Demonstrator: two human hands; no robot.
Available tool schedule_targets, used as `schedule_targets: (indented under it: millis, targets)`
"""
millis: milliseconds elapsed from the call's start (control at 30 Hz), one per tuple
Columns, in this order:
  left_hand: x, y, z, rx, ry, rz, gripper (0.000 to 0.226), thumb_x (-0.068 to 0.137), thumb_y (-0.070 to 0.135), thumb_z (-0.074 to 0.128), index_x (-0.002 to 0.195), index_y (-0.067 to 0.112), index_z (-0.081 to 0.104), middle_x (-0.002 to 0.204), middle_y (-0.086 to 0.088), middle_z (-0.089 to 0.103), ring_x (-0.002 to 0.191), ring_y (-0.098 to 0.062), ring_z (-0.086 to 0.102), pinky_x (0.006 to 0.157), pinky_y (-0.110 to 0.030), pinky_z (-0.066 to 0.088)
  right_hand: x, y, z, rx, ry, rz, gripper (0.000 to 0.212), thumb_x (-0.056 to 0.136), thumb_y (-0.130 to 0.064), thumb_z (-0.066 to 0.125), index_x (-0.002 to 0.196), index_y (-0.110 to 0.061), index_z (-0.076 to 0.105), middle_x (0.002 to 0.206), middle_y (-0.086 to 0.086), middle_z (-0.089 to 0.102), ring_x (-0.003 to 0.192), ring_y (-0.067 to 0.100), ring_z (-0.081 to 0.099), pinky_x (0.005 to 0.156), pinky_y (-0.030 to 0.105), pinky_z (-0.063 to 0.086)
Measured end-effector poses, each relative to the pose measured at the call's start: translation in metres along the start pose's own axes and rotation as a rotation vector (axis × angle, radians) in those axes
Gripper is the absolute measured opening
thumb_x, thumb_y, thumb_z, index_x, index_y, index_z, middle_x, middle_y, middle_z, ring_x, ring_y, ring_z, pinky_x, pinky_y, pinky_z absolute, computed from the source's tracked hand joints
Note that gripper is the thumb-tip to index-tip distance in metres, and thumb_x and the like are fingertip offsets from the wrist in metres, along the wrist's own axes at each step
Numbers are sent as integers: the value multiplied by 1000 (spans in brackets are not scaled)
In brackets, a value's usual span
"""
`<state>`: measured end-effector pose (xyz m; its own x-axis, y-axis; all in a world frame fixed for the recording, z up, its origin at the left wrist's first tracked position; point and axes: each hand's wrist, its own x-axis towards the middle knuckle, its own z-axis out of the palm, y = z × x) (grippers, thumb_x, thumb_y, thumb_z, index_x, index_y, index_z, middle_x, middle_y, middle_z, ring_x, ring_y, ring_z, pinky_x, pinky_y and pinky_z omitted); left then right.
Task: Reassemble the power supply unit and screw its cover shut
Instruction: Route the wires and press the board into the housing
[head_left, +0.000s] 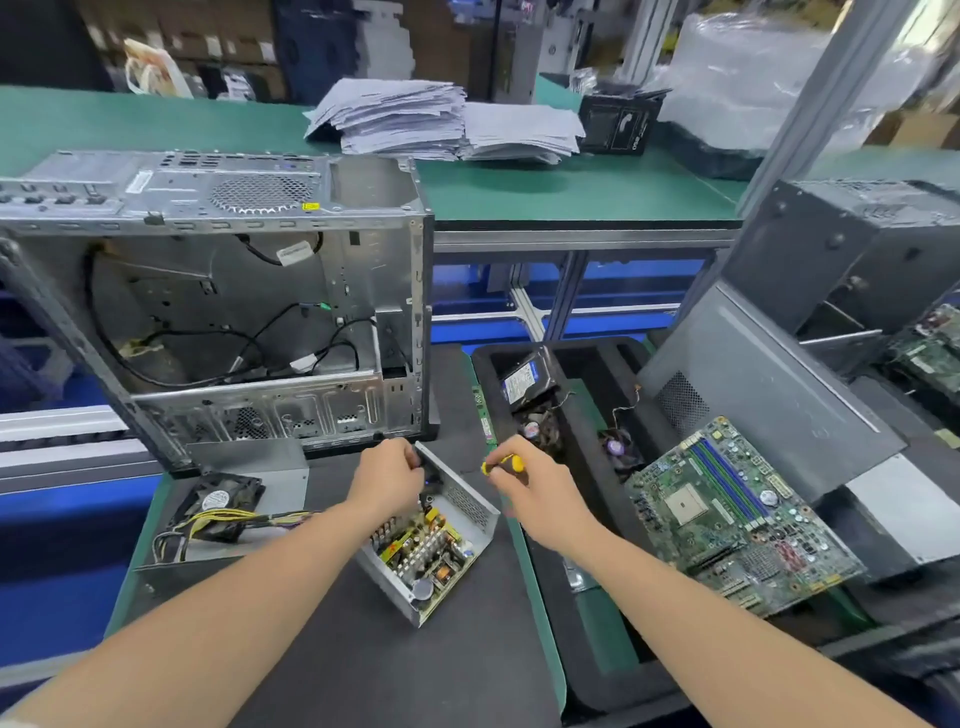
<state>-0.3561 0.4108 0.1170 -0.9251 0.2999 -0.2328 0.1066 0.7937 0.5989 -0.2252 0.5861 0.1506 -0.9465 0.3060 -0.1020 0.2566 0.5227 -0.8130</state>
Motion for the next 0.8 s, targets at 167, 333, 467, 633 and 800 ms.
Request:
schedule_targets:
  millis: [167, 333, 467, 633, 800]
  targets:
    - [-6, 18, 2, 102, -16, -37, 30, 94, 20, 52, 65, 13, 48, 89, -8, 51, 68, -30, 59, 60, -33, 41, 7, 13, 7, 48, -66, 77, 14, 102, -21, 57, 96, -32, 63, 101, -7, 72, 85, 10, 72, 81, 46, 62]
    - [-17, 39, 12, 10, -47, -126, 33, 84, 40, 51, 63, 15, 49, 69, -2, 59, 63, -22, 56, 56, -29, 36, 10, 25, 9, 390, -194, 240, 8, 104, -9, 54, 108, -14, 59, 118, 10, 64, 81, 24, 79, 74, 47, 66]
    - [-28, 47, 29, 211, -74, -121, 38, 79, 50, 57, 92, 16, 49, 100, -6, 65, 96, -33, 66, 66, -33, 43, 2, 35, 16, 647, -394, 398, 6, 107, -7, 48, 112, -9, 48, 107, 19, 59, 86, 44, 77, 68, 52, 65]
    - [-38, 43, 47, 284, 40, -128, 30, 88, 29, 60, 102, 16, 37, 116, -13, 66, 111, -41, 64, 74, -37, 41, 17, 42, 11, 611, -355, 444, 18, 106, -6, 39, 122, -8, 46, 102, 17, 57, 83, 45, 77, 71, 50, 65]
    - [-40, 51, 48, 222, 75, -192, 21, 91, 18, 58, 99, 13, 39, 115, -16, 62, 108, -42, 63, 77, -39, 46, 32, 51, 10, 382, -305, 383, 33, 98, 1, 40, 123, -20, 49, 95, 11, 57, 74, 30, 73, 72, 40, 59]
